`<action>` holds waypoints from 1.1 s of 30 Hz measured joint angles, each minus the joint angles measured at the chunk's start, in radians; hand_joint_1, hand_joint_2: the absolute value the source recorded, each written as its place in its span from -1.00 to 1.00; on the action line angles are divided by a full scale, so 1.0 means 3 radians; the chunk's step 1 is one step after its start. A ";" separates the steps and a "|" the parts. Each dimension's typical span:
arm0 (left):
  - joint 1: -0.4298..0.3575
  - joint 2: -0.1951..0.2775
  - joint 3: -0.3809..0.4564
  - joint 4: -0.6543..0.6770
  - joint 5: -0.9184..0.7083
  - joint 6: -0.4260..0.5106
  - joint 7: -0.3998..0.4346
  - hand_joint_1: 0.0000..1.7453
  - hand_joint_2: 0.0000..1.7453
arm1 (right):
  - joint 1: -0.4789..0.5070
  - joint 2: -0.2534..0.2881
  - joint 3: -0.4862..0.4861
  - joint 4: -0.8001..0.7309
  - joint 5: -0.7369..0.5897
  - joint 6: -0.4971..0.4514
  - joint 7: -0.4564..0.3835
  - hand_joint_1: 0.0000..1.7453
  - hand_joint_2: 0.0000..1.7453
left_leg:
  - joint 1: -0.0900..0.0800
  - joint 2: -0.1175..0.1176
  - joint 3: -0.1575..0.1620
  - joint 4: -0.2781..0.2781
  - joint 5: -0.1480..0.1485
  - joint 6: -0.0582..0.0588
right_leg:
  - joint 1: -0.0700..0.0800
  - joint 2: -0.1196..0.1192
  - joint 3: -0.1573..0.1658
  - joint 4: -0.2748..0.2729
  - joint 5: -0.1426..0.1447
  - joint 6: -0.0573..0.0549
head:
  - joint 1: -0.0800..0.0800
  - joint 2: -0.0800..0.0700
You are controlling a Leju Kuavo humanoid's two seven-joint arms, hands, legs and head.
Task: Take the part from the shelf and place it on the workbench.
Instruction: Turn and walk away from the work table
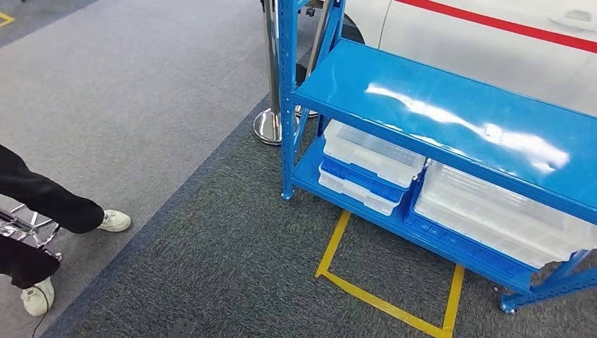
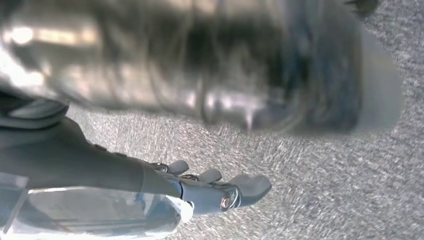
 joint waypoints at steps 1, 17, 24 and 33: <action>0.0003 0.0000 0.0001 0.0000 0.0006 -0.0001 0.0000 -1.00 -1.00 | 0.0000 0.0000 0.0000 0.0000 0.0000 -0.0001 0.0000 -1.00 -1.00 | -0.0002 0.0046 0.0001 0.0002 -0.0005 -0.0002 | -0.0007 -0.0021 -0.0074 0.0149 -0.0043 0.0010 | 0.0001 0.0000; -0.0001 -0.0007 0.0003 0.0000 0.0013 -0.0015 -0.0002 -1.00 -1.00 | -0.0018 -0.0006 0.0000 0.0001 0.0007 -0.0004 0.0005 -1.00 -1.00 | 0.0001 -0.0002 -0.0344 0.0989 -0.0555 -0.0191 | 0.0019 0.0055 0.0364 -0.0688 0.0364 -0.0209 | -0.0010 0.0000; -0.0007 0.0005 0.0002 0.0003 0.0013 -0.0015 0.0004 -1.00 -1.00 | -0.0023 -0.0001 0.0000 0.0001 0.0009 -0.0004 0.0005 -1.00 -1.00 | -0.0007 -0.0292 -0.0024 0.0091 -0.0062 -0.0109 | 0.0008 0.0344 0.0320 -0.0649 0.0368 -0.0130 | -0.0009 0.0000; 0.0004 -0.0002 0.0004 0.0003 0.0023 -0.0011 -0.0005 -1.00 -1.00 | -0.0025 -0.0011 0.0004 0.0003 0.0122 -0.0069 -0.0093 -1.00 0.00 | 0.0001 0.0071 0.0022 0.0001 -0.0027 -0.0021 | -0.0013 -0.0036 -0.0109 0.0197 0.0016 -0.0014 | 0.0023 0.0000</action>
